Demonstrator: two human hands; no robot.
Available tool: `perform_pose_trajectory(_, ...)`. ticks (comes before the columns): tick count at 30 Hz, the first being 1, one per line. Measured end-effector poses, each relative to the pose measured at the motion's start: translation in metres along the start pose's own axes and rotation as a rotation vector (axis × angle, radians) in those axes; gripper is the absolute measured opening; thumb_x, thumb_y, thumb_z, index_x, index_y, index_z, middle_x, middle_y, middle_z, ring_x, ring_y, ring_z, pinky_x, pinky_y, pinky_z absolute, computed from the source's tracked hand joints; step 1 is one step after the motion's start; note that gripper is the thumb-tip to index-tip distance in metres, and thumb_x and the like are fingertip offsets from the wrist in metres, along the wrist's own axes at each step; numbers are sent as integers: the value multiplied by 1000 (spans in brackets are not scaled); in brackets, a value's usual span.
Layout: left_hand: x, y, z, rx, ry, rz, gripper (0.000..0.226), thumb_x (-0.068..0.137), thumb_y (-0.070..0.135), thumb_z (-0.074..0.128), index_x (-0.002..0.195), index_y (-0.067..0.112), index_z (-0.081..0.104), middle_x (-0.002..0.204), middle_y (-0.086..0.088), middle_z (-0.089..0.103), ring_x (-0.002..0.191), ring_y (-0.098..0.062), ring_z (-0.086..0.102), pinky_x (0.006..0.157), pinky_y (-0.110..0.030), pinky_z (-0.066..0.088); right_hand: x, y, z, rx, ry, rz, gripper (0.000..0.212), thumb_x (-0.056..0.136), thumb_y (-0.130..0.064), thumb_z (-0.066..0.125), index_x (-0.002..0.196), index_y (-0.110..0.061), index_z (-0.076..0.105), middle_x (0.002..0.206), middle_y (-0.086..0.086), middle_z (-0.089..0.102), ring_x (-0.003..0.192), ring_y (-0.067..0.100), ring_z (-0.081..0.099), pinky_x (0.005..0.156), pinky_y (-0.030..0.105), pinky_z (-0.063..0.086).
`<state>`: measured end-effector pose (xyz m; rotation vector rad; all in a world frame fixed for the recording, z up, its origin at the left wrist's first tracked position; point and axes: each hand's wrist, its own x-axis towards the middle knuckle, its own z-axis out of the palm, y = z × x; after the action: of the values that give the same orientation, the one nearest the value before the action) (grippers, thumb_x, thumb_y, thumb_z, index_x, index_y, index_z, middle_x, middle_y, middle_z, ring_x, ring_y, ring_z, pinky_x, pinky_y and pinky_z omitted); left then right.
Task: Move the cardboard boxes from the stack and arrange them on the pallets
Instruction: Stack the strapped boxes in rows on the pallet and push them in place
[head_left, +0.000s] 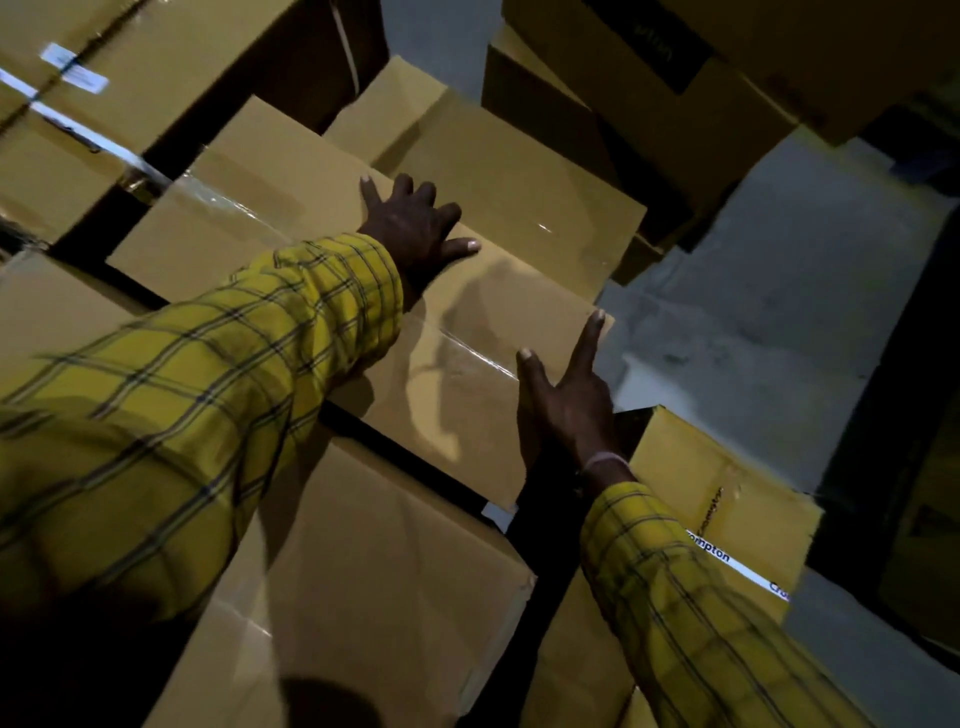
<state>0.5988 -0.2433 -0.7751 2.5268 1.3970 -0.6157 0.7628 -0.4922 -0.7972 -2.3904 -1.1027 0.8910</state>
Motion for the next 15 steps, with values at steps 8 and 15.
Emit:
perform_pose_trajectory(8,-17,4,19,-83,-11,-15,95,84,89,26,159,40,-5,170,-4,-10,155,-37,-16,108,-83,2,-11,-9,7,-15,-50,82,115,88,-82,51,153,-43,-35,134,30,51,96,38,63,75,36,41)
perform_pose_trajectory(15,-70,33,54,-135,-77,-18,110,76,95,31,150,45,-32,158,-2,-46,147,-44,-34,104,-86,1,-22,1,15,2,-100,19,115,87,-79,54,158,-40,-28,171,19,-15,153,50,21,117,56,33)
